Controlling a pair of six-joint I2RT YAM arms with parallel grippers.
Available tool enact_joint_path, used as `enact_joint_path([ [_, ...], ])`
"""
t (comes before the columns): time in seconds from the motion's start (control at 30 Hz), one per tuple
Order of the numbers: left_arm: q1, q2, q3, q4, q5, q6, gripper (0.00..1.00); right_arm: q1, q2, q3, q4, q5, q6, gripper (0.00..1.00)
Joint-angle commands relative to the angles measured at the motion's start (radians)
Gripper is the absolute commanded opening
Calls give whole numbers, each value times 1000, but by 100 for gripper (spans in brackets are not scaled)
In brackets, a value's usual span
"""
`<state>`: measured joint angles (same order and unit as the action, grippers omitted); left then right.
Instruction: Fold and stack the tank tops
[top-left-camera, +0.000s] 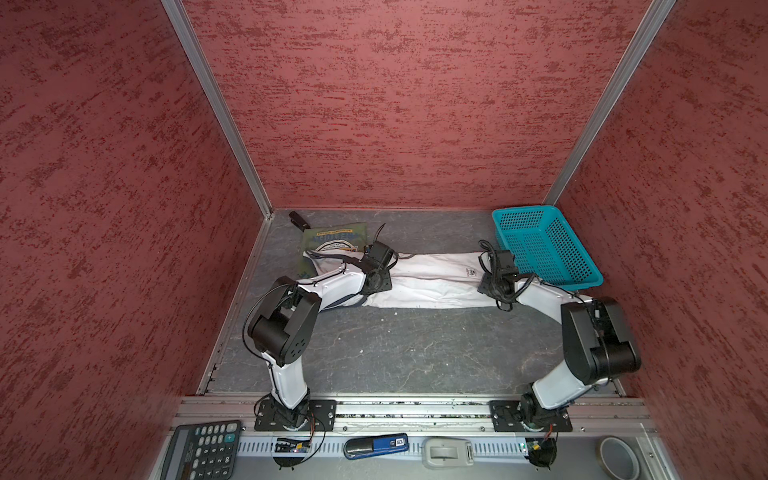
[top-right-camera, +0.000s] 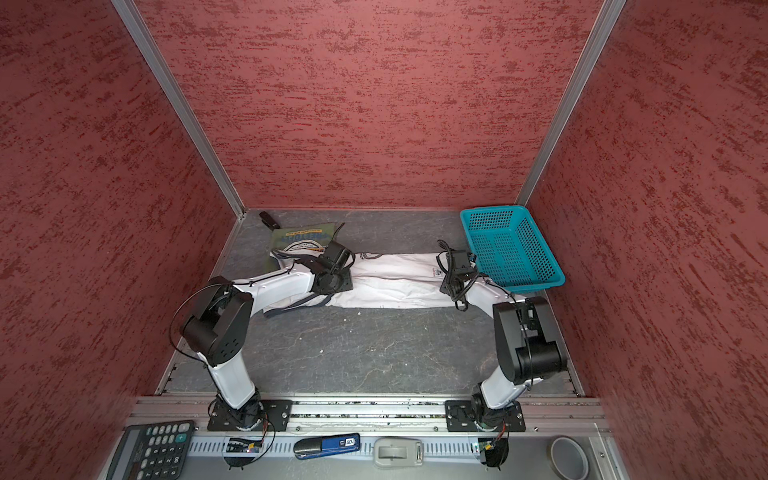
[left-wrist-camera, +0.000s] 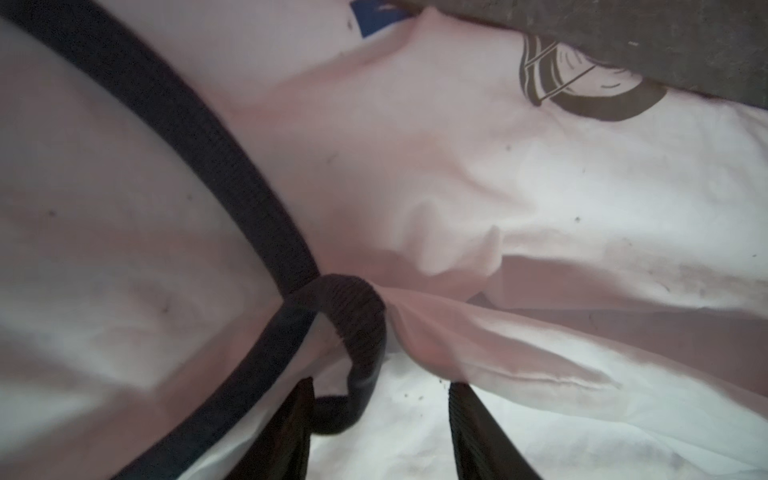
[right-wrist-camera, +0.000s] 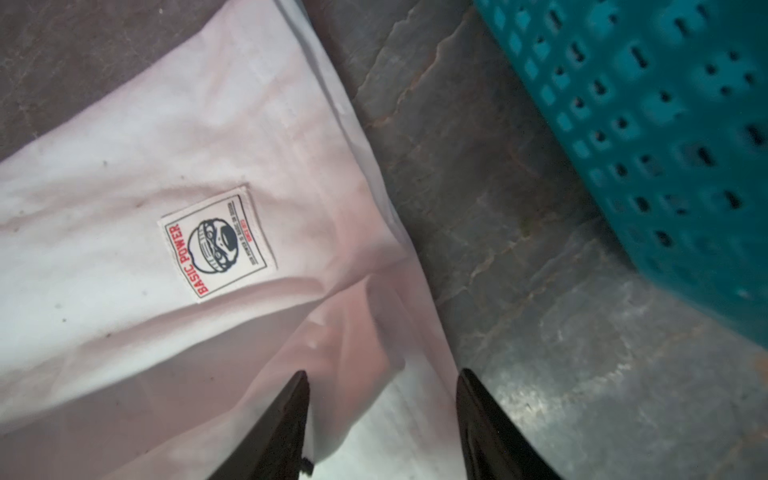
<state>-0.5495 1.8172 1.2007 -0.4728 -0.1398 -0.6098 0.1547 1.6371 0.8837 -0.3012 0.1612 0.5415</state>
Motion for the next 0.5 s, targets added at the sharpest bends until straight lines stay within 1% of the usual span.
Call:
enact_joint_path([
  [0.0,12,24,38,17,-35,25,51,-8,33,45,33,0,-9,59],
  [0.2,34,86,83,8,-31,27,43,-16,99,89,50,-5,-15,61],
  [0.3,39,96,88,9,-21,21,37,-15,115,100,48,-21,-13,55],
  [0.33,40,93,87,12,-19,21,33,-16,111,99,48,-23,-12,52],
  [0.37,40,90,85,14,-18,21,30,-16,103,99,46,-22,-12,46],
  [0.4,40,87,85,13,-16,22,27,-16,94,98,41,-18,-12,40],
  [0.43,40,78,81,13,-16,21,22,-15,81,97,31,-12,-14,32],
  [0.47,40,65,75,16,-17,21,18,-17,62,94,22,-3,-17,27],
])
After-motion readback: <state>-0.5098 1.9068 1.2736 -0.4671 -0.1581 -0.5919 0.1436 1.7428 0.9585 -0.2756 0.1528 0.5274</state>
